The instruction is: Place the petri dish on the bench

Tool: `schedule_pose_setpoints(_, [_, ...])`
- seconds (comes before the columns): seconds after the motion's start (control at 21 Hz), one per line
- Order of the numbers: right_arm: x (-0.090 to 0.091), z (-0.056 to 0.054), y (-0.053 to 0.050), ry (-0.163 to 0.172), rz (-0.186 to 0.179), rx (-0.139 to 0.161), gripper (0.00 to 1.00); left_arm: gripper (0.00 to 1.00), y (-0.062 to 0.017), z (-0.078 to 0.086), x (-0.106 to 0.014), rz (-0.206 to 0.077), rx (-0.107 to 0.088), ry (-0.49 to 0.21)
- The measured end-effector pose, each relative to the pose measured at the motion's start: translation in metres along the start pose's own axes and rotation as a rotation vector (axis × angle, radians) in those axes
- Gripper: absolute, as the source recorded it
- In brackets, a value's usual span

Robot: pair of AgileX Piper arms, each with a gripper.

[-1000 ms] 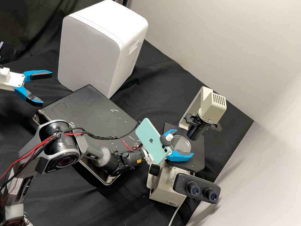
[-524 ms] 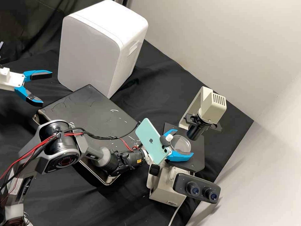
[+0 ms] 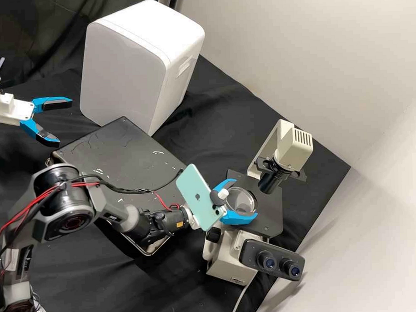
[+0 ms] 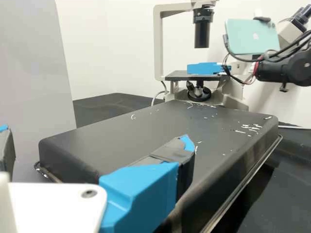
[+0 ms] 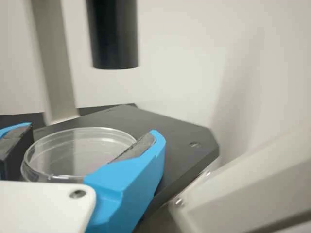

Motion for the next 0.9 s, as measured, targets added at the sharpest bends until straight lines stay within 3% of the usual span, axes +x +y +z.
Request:
schedule_pose_setpoints(0.29, [-0.037,-0.015,-0.008,0.044,-0.033,0.004,0.00,1.00,0.0000,0.000,0.000,0.000,0.000,0.000])
schedule_pose_setpoints(0.57, [-0.062,-0.026,-0.005,0.086,-0.032,0.044,0.00,1.00,0.0000,0.000,0.000,0.000,0.000,0.000])
schedule_pose_setpoints(0.9, [-0.090,-0.051,-0.018,0.213,-0.071,0.063,0.00,1.00,0.0000,0.000,0.000,0.000,0.000,0.000])
